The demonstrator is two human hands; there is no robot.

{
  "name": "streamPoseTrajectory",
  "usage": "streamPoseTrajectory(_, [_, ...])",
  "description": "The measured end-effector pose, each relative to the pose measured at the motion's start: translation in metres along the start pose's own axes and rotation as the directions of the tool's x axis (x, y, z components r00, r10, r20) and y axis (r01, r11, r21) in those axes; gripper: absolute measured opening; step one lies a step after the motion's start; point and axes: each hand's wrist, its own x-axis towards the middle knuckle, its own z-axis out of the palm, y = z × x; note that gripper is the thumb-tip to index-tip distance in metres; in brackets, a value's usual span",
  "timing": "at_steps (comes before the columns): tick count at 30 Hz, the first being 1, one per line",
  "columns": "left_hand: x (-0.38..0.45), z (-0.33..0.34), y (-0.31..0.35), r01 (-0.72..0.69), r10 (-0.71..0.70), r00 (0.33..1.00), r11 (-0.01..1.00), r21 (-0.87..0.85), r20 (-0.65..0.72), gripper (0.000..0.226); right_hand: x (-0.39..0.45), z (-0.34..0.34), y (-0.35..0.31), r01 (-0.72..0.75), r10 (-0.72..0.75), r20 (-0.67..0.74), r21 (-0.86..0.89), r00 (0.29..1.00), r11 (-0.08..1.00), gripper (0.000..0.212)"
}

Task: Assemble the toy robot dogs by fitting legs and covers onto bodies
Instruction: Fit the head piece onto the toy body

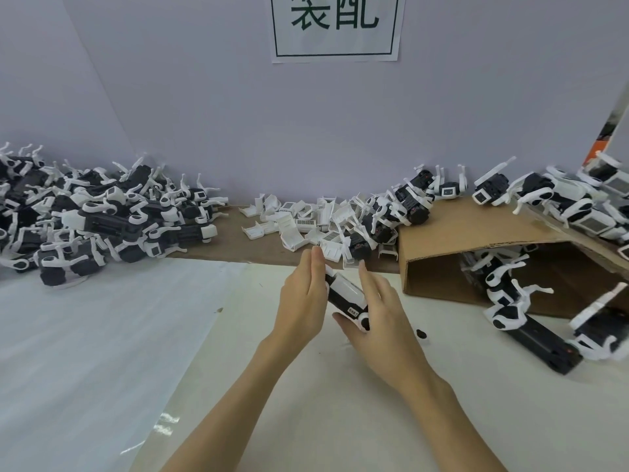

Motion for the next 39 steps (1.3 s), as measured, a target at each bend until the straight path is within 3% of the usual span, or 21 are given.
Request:
streamPoseTrajectory(3, [-0.002, 0.003, 0.001, -0.057, 0.056, 0.998, 0.996, 0.064, 0.015, 0.055, 0.0, 0.004, -0.008, 0.117, -0.126, -0.107, -0.084, 0.986, 0.99, 0.078])
streamPoseTrajectory(6, [-0.002, 0.006, 0.003, -0.086, 0.085, 0.996, 0.991, 0.106, 0.02, 0.05, -0.002, 0.007, -0.015, 0.112, -0.122, -0.21, -0.056, 0.97, 0.992, 0.062])
streamPoseTrajectory(11, [-0.001, 0.006, 0.0, -0.034, 0.032, 0.999, 0.996, 0.088, 0.023, 0.052, -0.001, 0.007, -0.017, 0.093, -0.117, -0.231, -0.112, 0.966, 0.989, 0.059])
streamPoseTrajectory(15, [0.0, 0.006, 0.0, -0.039, 0.037, 0.999, 0.995, 0.088, 0.023, 0.05, -0.002, 0.009, -0.017, 0.079, -0.094, -0.187, -0.085, 0.978, 0.993, 0.073])
streamPoseTrajectory(23, [0.002, 0.006, -0.002, -0.004, 0.004, 1.0, 0.997, 0.079, 0.0, 0.047, 0.001, 0.007, -0.018, 0.047, -0.085, -0.217, -0.173, 0.972, 0.984, 0.046])
streamPoseTrajectory(24, [0.002, 0.005, -0.003, -0.014, 0.014, 1.0, 0.997, 0.073, -0.011, 0.049, 0.001, 0.005, -0.016, 0.043, -0.066, -0.194, -0.117, 0.979, 0.992, 0.047])
streamPoseTrajectory(26, [0.003, 0.001, -0.003, -0.075, 0.078, 0.996, 0.995, 0.064, -0.046, 0.05, 0.002, -0.004, -0.014, -0.024, 0.023, 0.01, 0.239, 1.0, 0.971, 0.047])
streamPoseTrajectory(28, [0.004, -0.006, -0.004, -0.23, 0.233, 0.972, 0.971, 0.065, -0.036, 0.047, 0.005, -0.017, -0.014, -0.209, 0.05, 0.265, 0.614, 0.963, 0.761, 0.032])
streamPoseTrajectory(29, [0.004, -0.01, -0.006, -0.318, 0.318, 0.948, 0.947, 0.046, -0.007, 0.043, 0.005, -0.022, -0.011, -0.274, 0.047, 0.33, 0.685, 0.943, 0.675, 0.031])
streamPoseTrajectory(31, [0.003, -0.016, -0.006, -0.438, 0.438, 0.898, 0.899, -0.022, 0.027, 0.04, 0.005, -0.031, -0.006, -0.322, 0.02, 0.408, 0.69, 0.913, 0.648, 0.033])
streamPoseTrajectory(33, [0.004, -0.019, -0.006, -0.509, 0.508, 0.86, 0.86, 0.025, 0.042, 0.038, 0.005, -0.033, -0.006, -0.3, 0.015, 0.386, 0.693, 0.922, 0.655, 0.028])
streamPoseTrajectory(35, [0.007, -0.02, -0.004, -0.546, 0.545, 0.837, 0.819, 0.18, 0.059, 0.032, 0.006, -0.031, -0.008, -0.228, 0.09, 0.226, 0.715, 0.97, 0.661, 0.022])
streamPoseTrajectory(37, [0.011, -0.023, -0.003, -0.534, 0.524, 0.845, 0.806, 0.256, 0.111, 0.033, 0.008, -0.028, -0.008, -0.141, 0.152, 0.043, 0.678, 0.987, 0.722, 0.031])
streamPoseTrajectory(39, [0.011, -0.026, -0.005, -0.486, 0.448, 0.873, 0.834, 0.262, 0.195, 0.04, 0.008, -0.025, -0.007, -0.094, 0.149, -0.031, 0.649, 0.988, 0.755, 0.034])
